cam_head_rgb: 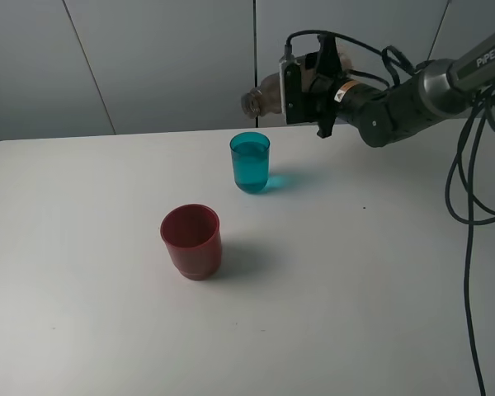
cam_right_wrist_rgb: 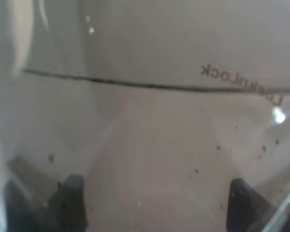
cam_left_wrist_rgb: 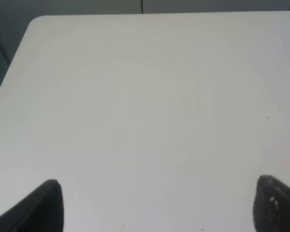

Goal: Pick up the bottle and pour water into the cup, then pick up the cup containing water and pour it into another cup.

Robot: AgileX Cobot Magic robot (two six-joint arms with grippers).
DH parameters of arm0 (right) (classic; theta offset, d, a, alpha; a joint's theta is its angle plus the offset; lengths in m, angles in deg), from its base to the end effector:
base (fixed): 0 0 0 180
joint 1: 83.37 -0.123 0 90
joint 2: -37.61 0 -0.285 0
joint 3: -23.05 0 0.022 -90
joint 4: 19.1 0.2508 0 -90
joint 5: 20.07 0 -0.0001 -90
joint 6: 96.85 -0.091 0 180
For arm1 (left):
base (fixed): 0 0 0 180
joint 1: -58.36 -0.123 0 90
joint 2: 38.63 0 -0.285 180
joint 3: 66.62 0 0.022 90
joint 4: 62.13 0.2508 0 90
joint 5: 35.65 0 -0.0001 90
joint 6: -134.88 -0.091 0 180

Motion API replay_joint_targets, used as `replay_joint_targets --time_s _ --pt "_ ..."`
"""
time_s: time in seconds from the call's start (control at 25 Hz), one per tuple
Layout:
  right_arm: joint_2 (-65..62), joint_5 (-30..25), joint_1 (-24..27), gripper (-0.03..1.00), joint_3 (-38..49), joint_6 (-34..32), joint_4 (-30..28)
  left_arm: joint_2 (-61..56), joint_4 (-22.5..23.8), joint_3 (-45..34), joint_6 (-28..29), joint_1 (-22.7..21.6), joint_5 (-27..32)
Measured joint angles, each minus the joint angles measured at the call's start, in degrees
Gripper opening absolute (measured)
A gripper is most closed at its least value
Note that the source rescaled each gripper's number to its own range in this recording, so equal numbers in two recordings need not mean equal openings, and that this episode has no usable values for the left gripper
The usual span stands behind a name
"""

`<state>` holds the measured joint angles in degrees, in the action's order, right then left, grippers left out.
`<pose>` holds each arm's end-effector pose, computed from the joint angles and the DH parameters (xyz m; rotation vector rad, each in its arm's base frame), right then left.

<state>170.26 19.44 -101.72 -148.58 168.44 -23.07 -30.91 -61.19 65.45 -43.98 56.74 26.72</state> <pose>0.4325 0.1477 0.1332 -1.5051 1.0783 -0.8330 -0.0075 0.0011 0.2781 -0.0508 2.0592 0.0249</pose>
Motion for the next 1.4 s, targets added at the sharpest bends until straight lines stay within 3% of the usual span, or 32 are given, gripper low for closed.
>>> replay_joint_targets --time_s 0.32,0.6,0.8,1.0,1.16,1.4 --pt "-4.53 -8.52 0.13 0.02 1.35 -22.19 1.33 0.00 0.00 0.00 0.00 0.00 0.00" --pt "-6.89 -12.99 5.51 0.02 4.14 -54.86 0.04 0.00 0.00 0.00 0.00 0.00 0.00" --pt "-6.92 -12.09 10.55 0.02 6.73 -76.77 -4.36 0.00 0.00 0.00 0.00 0.00 0.00" --pt "-6.37 -1.52 15.20 0.02 10.28 -94.79 -6.06 0.00 0.00 0.00 0.12 0.00 0.00" --pt "-3.49 2.02 16.05 0.02 10.62 -98.09 -6.11 0.00 0.00 0.00 0.12 0.00 0.00" --pt "1.32 5.76 16.05 0.02 10.51 -92.99 -6.36 0.00 0.00 0.00 0.12 0.00 0.00"
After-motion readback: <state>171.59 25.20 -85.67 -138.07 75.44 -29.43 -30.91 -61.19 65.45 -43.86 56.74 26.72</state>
